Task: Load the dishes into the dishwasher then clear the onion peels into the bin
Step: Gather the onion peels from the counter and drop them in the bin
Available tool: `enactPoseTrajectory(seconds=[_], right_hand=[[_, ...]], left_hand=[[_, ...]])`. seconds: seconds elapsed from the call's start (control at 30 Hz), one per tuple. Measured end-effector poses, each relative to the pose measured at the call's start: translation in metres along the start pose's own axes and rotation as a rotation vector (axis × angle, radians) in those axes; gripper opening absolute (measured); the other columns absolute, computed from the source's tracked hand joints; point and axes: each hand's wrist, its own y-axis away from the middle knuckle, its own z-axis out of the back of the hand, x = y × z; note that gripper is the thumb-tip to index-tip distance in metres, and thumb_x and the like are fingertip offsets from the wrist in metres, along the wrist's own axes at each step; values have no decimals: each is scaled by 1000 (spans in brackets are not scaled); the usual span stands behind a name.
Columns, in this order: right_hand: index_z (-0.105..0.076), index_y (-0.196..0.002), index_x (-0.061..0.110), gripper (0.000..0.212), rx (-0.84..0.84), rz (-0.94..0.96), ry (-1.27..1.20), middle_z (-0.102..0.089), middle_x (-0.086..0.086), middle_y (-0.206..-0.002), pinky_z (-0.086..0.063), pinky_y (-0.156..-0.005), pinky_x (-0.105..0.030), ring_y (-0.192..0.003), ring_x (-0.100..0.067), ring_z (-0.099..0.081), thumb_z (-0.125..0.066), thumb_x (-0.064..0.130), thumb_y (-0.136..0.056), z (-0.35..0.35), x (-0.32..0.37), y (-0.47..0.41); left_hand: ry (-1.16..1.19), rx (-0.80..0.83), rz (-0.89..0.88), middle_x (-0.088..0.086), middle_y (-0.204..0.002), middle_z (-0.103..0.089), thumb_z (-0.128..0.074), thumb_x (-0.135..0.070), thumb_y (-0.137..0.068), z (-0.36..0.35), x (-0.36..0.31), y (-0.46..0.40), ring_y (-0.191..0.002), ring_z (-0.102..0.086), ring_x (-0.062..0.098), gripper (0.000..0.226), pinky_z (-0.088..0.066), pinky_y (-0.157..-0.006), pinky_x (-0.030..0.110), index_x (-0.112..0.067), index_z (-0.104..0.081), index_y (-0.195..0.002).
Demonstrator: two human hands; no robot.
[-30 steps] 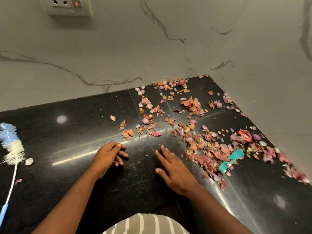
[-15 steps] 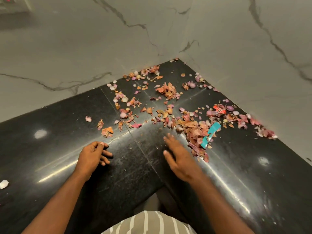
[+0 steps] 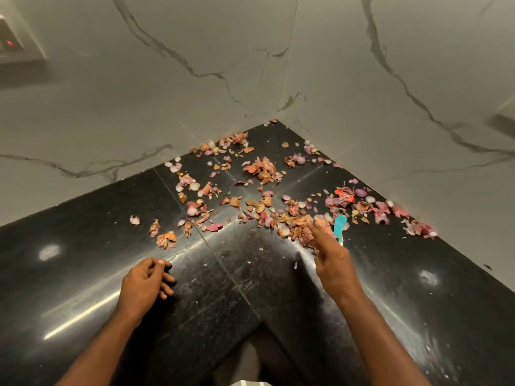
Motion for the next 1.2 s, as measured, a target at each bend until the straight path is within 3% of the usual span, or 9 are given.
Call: enactPoseTrajectory(seconds=[0.07, 0.2, 0.43, 0.53, 0.63, 0.77, 0.93, 1.1, 1.2], right_hand=[[-66, -137, 20, 56, -138, 21, -33, -69, 2, -131, -51, -111, -39, -119, -10, -66, -74, -7, -89, 3, 1, -2], [-75, -109, 23, 23, -161, 96, 19, -71, 10, -100, -62, -89, -35, -94, -3, -66, -79, 11, -89, 2, 13, -7], [-48, -152, 26, 53, 429, -43, 347, -53, 1, -152, -44, -112, -39, -133, -18, -52, -57, 45, -104, -21, 23, -18], [-32, -161, 23, 67, 543, -51, 502, -35, -3, -166, -40, -118, -42, -148, -23, -41, -52, 51, -104, -30, 26, -20], [-21, -165, 19, 74, 597, -50, 619, -19, -6, -172, -34, -123, -43, -156, -25, -26, -49, 51, -105, -36, 29, -25], [-7, -166, 12, 77, 635, -25, 697, 1, -10, -174, -22, -127, -42, -160, -27, -10, -42, 48, -108, -43, 35, -25], [-3, -166, 12, 75, 620, -38, 677, 5, -10, -174, -17, -128, -41, -161, -27, -4, -41, 45, -110, -46, 35, -25], [-5, -166, 11, 74, 585, -39, 633, 3, -10, -174, -15, -128, -39, -161, -26, -3, -41, 44, -110, -50, 31, -20], [-4, -166, 13, 74, 582, -48, 613, 3, -9, -174, -13, -129, -39, -161, -25, -2, -41, 44, -110, -48, 29, -18]], left_hand=[[-13, -11, -12, 16, -75, -73, -49, -15, -110, -3, 0, 3, -51, -67, 27, 24, -51, -42, 25, -5, -68, -100], [-36, -28, -40, 14, -75, -74, -50, -15, -109, -5, -5, 11, -52, -68, 26, 24, -54, -45, 27, -7, -69, -97], [-54, -47, -164, 5, -81, -75, -56, -14, -106, -6, -10, 16, -61, -73, 28, 18, -60, -53, 34, -18, -71, -98], [-128, -194, -324, -3, -98, -74, -60, -11, -103, 4, -15, 2, -88, -73, 14, 16, -61, -77, 31, -23, -69, -111], [-402, -365, -332, 10, -145, -54, -61, -25, -102, 17, -11, -33, -133, -51, 26, 44, -41, -114, 49, -16, -51, -144], [-749, -432, 198, 26, -171, 6, -20, -79, -97, 29, -7, -74, -159, 5, 42, 101, 2, -124, 61, -5, -3, -165], [-805, -260, 90, 27, -167, 20, 8, -87, -86, -24, -38, -77, -156, 18, 43, 110, 11, -124, 59, -9, 13, -163], [-675, 95, -255, 10, -169, 20, -4, -84, -93, -105, -78, -65, -156, 19, 31, 97, 17, -122, 52, -21, 13, -165], [-466, 311, -418, 4, -173, -7, -18, -69, -105, -125, -102, -57, -161, -1, 23, 73, 1, -130, 50, -30, -12, -166]])
